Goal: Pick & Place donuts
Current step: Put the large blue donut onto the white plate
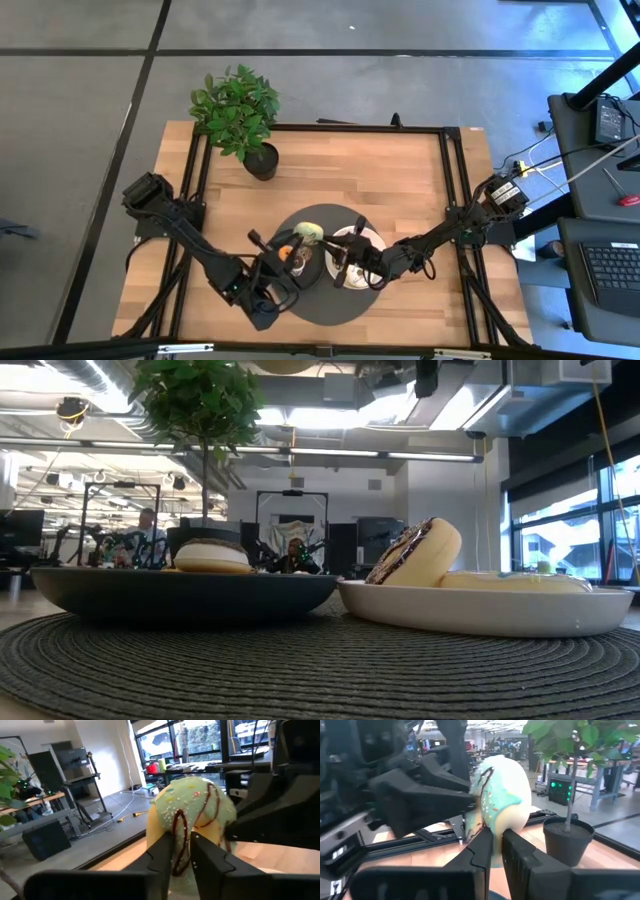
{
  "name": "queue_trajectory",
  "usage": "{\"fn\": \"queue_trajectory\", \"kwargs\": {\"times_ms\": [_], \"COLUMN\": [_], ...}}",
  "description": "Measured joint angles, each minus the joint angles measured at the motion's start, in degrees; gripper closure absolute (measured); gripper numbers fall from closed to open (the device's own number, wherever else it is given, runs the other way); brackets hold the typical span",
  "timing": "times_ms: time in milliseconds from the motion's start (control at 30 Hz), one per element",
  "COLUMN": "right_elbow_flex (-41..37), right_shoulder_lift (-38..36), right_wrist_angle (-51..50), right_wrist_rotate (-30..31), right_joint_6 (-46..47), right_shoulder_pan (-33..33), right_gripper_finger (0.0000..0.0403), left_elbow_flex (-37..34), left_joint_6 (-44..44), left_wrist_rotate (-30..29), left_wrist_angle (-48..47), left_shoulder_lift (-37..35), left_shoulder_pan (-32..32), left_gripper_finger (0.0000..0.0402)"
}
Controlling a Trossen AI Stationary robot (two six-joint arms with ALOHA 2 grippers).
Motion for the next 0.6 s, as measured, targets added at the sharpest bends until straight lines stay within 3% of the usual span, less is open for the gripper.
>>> {"fn": "queue_trajectory", "kwargs": {"times_ms": [200, 400, 500, 600], "right_elbow_flex": [-0.02, -0.04, -0.04, -0.04], "right_shoulder_lift": [0.00, -1.22, -5.33, -12.12], "right_wrist_angle": [0.04, -1.03, -8.15, -23.46], "right_wrist_rotate": [3.03, 7.12, 7.63, 5.16], "right_joint_6": [0.42, -4.82, -7.16, -2.13], "right_shoulder_pan": [0.47, 3.02, 6.03, 9.46], "right_gripper_finger": [0.0360, 0.0360, 0.0360, 0.0360], "left_elbow_flex": [0.03, 0.03, 0.03, 0.03], "left_joint_6": [0.19, 1.90, 1.64, 1.56], "left_wrist_rotate": [0.22, 0.07, 0.08, 0.09], "left_wrist_angle": [0.01, 0.02, 0.00, -0.02], "left_shoulder_lift": [-1.95, -5.28, -5.83, -5.87], "left_shoulder_pan": [-3.35, -8.55, -11.21, -13.08], "left_gripper_finger": [0.0290, 0.0277, 0.0279, 0.0280]}}
